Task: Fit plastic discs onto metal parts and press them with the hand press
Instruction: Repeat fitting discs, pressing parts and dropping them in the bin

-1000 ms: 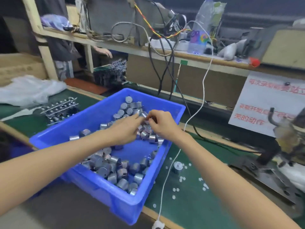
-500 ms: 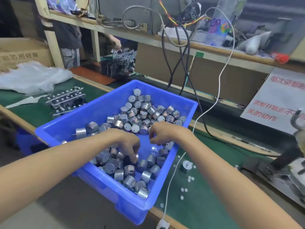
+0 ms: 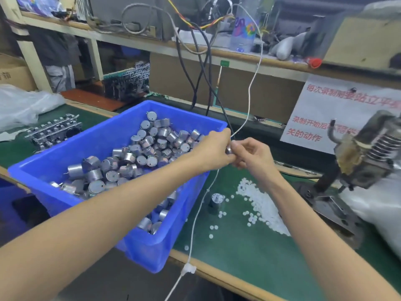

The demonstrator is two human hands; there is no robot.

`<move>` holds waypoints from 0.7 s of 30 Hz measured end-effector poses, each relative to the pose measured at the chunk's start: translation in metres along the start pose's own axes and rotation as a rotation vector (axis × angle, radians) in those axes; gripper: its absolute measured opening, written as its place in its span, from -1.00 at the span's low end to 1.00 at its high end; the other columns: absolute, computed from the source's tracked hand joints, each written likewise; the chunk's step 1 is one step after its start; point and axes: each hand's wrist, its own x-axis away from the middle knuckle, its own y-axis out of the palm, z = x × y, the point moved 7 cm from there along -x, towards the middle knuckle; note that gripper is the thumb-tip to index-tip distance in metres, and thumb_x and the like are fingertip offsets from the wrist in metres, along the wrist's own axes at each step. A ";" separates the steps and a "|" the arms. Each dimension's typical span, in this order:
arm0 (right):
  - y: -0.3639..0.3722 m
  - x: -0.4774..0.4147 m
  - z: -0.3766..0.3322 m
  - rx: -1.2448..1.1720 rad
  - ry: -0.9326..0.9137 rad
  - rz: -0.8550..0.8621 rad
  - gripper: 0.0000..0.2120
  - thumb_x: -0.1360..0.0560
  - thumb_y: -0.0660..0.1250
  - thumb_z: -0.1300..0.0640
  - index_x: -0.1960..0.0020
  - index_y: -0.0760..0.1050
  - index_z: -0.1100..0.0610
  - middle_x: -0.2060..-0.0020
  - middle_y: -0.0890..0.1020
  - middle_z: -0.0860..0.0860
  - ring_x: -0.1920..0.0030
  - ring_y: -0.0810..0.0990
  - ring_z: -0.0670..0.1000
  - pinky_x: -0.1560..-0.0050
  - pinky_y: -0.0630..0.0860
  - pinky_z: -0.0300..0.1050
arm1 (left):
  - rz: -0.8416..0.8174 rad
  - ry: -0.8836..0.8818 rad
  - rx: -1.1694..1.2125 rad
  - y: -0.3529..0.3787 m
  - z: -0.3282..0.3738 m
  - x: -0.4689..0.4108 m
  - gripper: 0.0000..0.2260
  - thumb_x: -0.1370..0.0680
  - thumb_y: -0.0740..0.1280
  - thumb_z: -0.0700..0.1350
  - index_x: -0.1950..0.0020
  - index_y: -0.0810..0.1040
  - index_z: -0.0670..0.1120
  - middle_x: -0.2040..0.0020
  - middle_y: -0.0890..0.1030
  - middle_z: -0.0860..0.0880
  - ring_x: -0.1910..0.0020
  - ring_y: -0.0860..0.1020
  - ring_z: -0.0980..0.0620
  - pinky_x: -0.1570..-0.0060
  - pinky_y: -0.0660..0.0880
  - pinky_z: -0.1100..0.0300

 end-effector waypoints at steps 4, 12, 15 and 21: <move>-0.064 0.045 0.045 0.147 0.085 0.136 -0.87 -0.52 0.35 0.17 0.21 0.57 0.13 0.48 0.61 -0.06 0.48 0.53 -0.15 0.41 0.47 -0.29 | -0.378 0.003 -0.167 0.079 0.025 -0.007 -0.71 -0.46 0.30 -0.24 -0.18 0.47 -0.15 -0.12 0.53 -0.14 -0.12 0.50 -0.11 0.03 0.47 0.11; -0.103 0.127 0.116 0.045 0.255 0.251 -0.90 -0.52 0.33 0.24 0.16 0.54 0.20 0.42 0.62 0.01 0.43 0.57 -0.07 0.38 0.52 -0.26 | -0.414 -0.135 -0.034 0.172 -0.004 0.035 -0.79 -0.35 0.52 -0.05 0.18 0.53 -0.08 0.20 0.56 -0.01 0.15 0.51 0.01 0.15 0.42 0.23; -0.102 0.140 0.125 0.009 0.253 0.285 -0.95 -0.53 0.31 0.29 0.09 0.51 0.19 0.37 0.63 0.04 0.42 0.58 -0.08 0.37 0.52 -0.28 | -0.295 -0.185 0.049 0.178 -0.008 0.042 -0.87 -0.39 0.49 -0.13 0.21 0.56 -0.10 0.22 0.58 -0.05 0.13 0.56 -0.05 0.08 0.50 0.18; -0.102 0.146 0.127 0.035 0.204 0.286 -0.92 -0.55 0.27 0.32 0.06 0.48 0.17 0.27 0.61 0.03 0.36 0.58 -0.13 0.31 0.50 -0.28 | -0.254 -0.004 0.165 0.186 0.004 0.056 -0.88 -0.48 0.37 -0.16 0.25 0.56 0.00 0.28 0.59 0.06 0.23 0.51 0.04 0.12 0.46 0.19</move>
